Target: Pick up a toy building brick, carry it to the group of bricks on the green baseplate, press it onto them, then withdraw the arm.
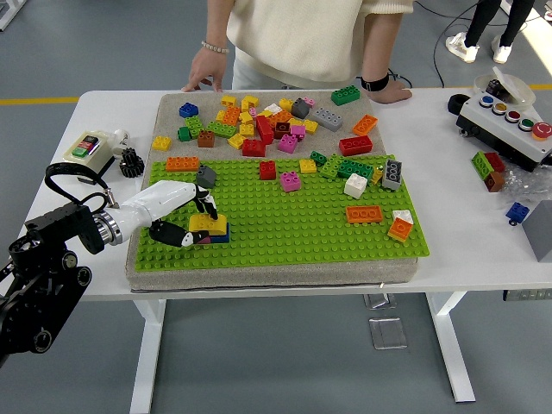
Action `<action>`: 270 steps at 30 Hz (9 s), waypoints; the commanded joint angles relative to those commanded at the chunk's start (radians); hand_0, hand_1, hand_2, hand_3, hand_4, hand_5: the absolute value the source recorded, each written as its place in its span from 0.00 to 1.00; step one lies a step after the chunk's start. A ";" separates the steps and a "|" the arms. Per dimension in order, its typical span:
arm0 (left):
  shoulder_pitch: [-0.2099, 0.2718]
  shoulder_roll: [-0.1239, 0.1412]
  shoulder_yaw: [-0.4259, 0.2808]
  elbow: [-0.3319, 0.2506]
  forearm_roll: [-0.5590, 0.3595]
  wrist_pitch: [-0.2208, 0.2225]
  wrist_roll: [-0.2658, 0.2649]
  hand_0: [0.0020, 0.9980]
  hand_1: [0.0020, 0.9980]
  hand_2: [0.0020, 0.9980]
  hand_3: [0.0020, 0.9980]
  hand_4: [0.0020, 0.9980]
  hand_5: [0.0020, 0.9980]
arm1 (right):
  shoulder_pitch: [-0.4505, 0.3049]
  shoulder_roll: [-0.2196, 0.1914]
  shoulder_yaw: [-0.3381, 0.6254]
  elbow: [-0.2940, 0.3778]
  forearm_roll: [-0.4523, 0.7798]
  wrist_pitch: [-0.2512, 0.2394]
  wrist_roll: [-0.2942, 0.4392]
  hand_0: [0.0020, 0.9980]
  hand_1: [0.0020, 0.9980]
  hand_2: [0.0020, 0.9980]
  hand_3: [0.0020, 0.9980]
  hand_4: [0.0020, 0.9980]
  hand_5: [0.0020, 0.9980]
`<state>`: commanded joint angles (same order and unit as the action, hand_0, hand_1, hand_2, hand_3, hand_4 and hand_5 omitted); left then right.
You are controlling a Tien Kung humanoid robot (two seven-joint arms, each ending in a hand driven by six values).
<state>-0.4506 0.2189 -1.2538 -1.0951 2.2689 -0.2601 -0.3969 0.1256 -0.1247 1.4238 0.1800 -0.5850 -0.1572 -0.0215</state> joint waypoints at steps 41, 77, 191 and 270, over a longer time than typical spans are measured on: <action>-0.008 -0.016 -0.010 0.024 -0.005 -0.017 0.000 0.75 0.63 0.58 0.55 0.68 0.00 | 0.000 0.004 -0.006 0.000 0.002 -0.006 0.001 0.73 0.66 0.71 0.59 0.92 0.50; -0.017 -0.021 -0.020 0.025 -0.010 -0.028 -0.008 0.77 0.67 0.58 0.57 0.77 0.04 | 0.003 0.002 -0.003 0.000 0.001 -0.002 0.001 0.73 0.66 0.71 0.59 0.92 0.50; 0.044 -0.016 -0.096 0.054 0.000 -0.053 -0.030 1.00 0.92 0.88 0.62 1.00 0.78 | 0.002 0.004 -0.008 0.000 0.015 0.002 -0.001 0.73 0.66 0.71 0.59 0.92 0.50; 0.057 0.062 -0.200 -0.182 -0.533 -0.102 0.054 0.97 0.82 0.79 0.82 1.00 0.66 | -0.001 0.032 -0.027 0.000 0.010 -0.016 -0.025 0.73 0.66 0.71 0.59 0.92 0.50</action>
<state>-0.3937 0.2812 -1.4538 -1.2772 1.7359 -0.3622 -0.3427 0.1249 -0.0930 1.3973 0.1800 -0.5747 -0.1734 -0.0463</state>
